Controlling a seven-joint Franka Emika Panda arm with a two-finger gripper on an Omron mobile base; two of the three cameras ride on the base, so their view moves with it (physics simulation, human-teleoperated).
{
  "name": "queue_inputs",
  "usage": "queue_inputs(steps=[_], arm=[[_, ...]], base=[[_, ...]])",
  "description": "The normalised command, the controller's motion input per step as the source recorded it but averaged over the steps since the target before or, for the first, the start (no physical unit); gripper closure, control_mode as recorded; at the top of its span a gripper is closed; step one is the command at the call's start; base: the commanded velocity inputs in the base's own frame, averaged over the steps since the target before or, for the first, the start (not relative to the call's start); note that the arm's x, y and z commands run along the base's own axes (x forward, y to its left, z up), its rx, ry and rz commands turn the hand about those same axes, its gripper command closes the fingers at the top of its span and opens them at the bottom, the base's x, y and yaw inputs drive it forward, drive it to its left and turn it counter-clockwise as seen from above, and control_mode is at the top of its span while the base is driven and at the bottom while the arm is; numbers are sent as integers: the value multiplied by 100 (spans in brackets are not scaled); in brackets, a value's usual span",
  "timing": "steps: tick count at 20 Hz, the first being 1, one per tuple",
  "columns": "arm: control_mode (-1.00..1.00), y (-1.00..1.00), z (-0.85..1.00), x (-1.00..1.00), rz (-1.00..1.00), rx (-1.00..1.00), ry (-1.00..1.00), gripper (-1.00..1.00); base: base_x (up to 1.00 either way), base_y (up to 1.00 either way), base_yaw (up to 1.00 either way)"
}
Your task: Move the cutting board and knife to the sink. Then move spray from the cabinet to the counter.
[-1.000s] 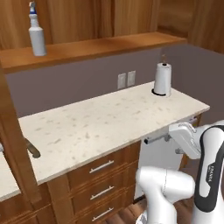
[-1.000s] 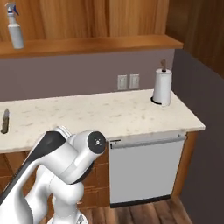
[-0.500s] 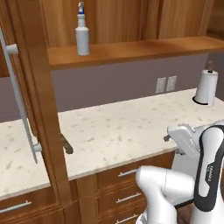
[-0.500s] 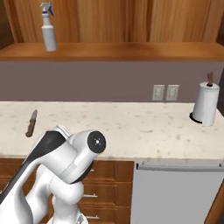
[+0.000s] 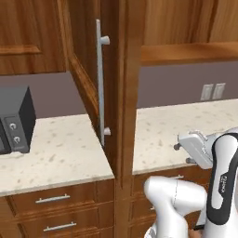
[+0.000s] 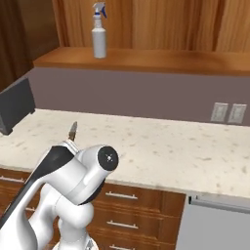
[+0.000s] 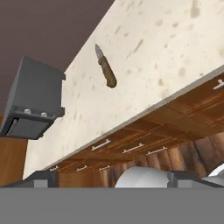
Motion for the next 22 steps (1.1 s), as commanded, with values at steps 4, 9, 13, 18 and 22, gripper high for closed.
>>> queue_inputs(steps=[4,9,13,18,22], arm=[[100,0,0,0,0,0,0,-100],[100,0,0,0,0,0,0,-100],[100,0,0,0,0,0,0,-100],[-100,5,-4,0,0,-2,1,-100],[-100,31,-1,38,0,-22,16,-100]], base=[[39,56,31],[84,-17,27],[50,-32,32],[20,17,8],[0,0,0]])
